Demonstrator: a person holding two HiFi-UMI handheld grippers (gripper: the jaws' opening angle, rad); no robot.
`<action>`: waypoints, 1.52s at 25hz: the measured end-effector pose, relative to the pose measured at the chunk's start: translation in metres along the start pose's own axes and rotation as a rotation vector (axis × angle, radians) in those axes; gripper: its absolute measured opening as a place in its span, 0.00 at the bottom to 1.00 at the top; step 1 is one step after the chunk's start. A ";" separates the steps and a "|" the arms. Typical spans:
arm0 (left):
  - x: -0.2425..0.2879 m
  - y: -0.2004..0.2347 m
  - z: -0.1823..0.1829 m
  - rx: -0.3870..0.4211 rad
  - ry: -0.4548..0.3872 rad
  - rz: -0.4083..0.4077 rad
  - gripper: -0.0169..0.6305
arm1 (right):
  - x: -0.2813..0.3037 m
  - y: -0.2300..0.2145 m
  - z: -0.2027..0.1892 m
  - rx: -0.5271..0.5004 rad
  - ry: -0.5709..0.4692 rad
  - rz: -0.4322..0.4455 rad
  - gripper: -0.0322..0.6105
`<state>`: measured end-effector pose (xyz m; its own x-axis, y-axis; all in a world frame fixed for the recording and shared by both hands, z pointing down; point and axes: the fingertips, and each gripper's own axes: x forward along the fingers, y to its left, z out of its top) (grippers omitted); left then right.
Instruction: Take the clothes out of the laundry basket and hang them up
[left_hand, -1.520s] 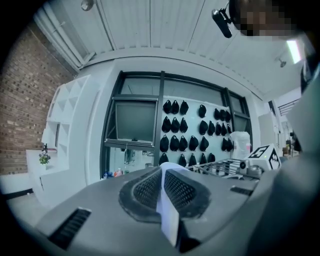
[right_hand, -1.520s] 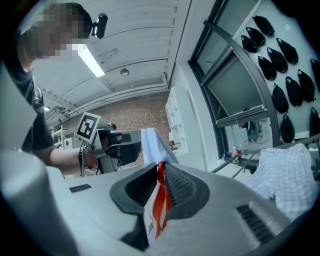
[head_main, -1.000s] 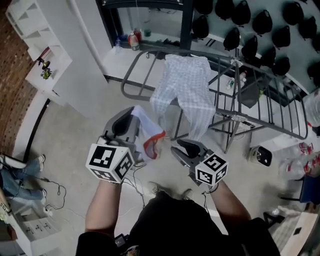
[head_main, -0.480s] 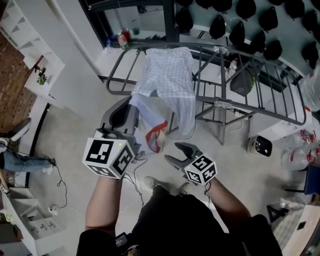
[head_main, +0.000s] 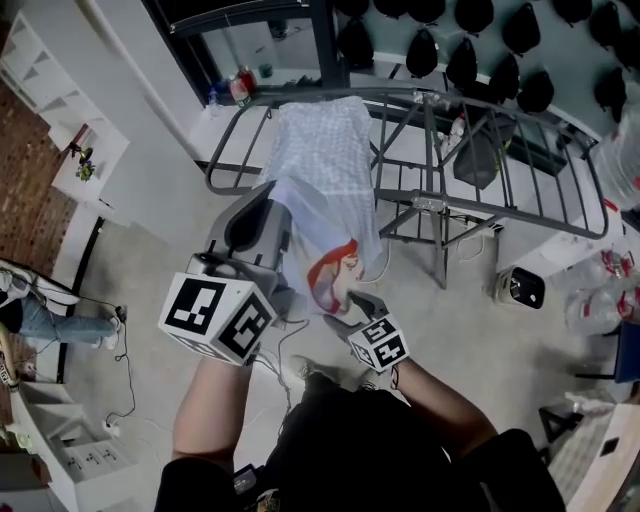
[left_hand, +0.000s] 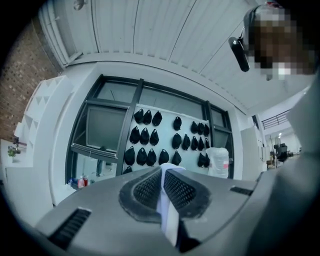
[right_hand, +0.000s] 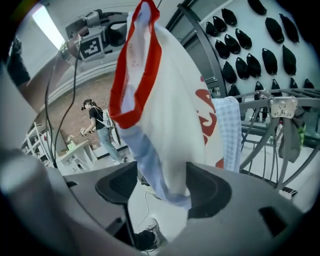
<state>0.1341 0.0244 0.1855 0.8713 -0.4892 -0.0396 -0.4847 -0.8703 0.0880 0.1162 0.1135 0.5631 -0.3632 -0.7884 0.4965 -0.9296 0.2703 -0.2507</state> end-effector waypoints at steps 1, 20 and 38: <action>0.001 -0.004 0.002 -0.001 -0.005 -0.004 0.05 | -0.003 -0.008 0.000 0.007 -0.003 -0.027 0.50; 0.026 -0.007 -0.056 -0.016 0.049 0.028 0.05 | -0.192 -0.132 0.080 0.162 -0.348 -0.286 0.07; 0.084 -0.082 -0.092 0.028 0.122 -0.124 0.05 | -0.370 -0.190 0.175 0.075 -0.593 -0.549 0.06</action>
<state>0.2544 0.0602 0.2668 0.9265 -0.3692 0.0727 -0.3737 -0.9255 0.0619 0.4384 0.2570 0.2819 0.2573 -0.9652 0.0474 -0.9509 -0.2616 -0.1651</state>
